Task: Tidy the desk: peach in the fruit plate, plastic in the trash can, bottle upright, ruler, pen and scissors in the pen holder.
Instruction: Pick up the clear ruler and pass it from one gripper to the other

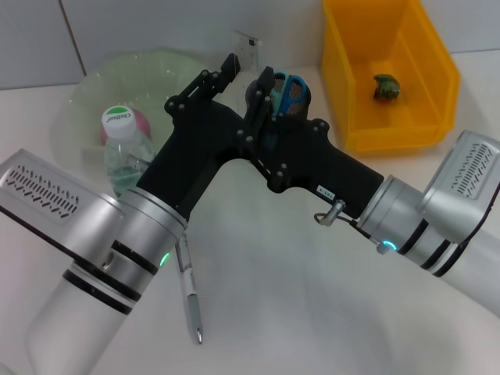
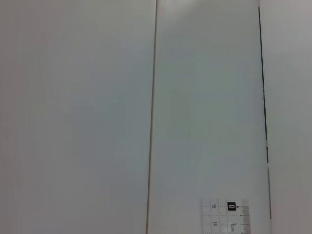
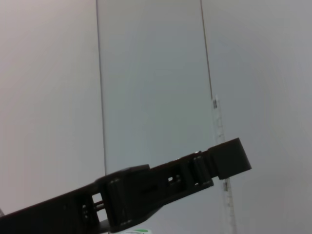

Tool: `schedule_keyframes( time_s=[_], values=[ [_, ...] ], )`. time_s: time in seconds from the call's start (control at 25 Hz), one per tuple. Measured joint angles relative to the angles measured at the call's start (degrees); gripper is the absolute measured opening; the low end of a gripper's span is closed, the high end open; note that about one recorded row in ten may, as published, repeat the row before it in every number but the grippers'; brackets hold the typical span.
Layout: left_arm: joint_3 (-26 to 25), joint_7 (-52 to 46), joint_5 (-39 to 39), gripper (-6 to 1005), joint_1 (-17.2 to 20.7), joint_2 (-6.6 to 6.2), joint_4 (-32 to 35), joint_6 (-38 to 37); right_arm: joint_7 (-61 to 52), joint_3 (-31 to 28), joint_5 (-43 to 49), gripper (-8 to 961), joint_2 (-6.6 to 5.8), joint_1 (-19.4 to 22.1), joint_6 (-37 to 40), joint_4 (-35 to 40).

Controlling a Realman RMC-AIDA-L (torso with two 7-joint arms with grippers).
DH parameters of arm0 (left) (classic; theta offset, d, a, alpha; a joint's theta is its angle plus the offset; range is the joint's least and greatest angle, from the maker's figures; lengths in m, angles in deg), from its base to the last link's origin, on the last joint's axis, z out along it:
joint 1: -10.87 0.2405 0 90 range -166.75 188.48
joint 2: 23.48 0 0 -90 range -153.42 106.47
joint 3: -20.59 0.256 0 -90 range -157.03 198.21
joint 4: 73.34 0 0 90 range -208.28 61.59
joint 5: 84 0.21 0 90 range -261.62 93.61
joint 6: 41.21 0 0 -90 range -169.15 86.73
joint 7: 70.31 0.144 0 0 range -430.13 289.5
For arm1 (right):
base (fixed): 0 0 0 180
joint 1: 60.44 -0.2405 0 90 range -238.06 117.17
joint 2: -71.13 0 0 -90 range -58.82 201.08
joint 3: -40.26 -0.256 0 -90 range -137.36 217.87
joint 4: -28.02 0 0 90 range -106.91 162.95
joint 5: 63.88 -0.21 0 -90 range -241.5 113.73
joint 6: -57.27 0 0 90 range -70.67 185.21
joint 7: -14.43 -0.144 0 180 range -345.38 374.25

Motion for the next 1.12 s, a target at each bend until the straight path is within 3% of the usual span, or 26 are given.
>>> schedule_keyframes(
  time_s=[0.68,1.12],
  values=[
    [0.0,-0.2,0.0,418,0.0,0.00,0.0,0.0,0.1,-1.1,0.9,28,0.00,-0.1,-0.3,-0.6],
    [0.2,-0.6,0.6,461,-0.2,0.00,-0.2,-0.1,0.2,-1.6,0.9,5,-0.01,-0.1,-0.4,-0.6]
  ],
)
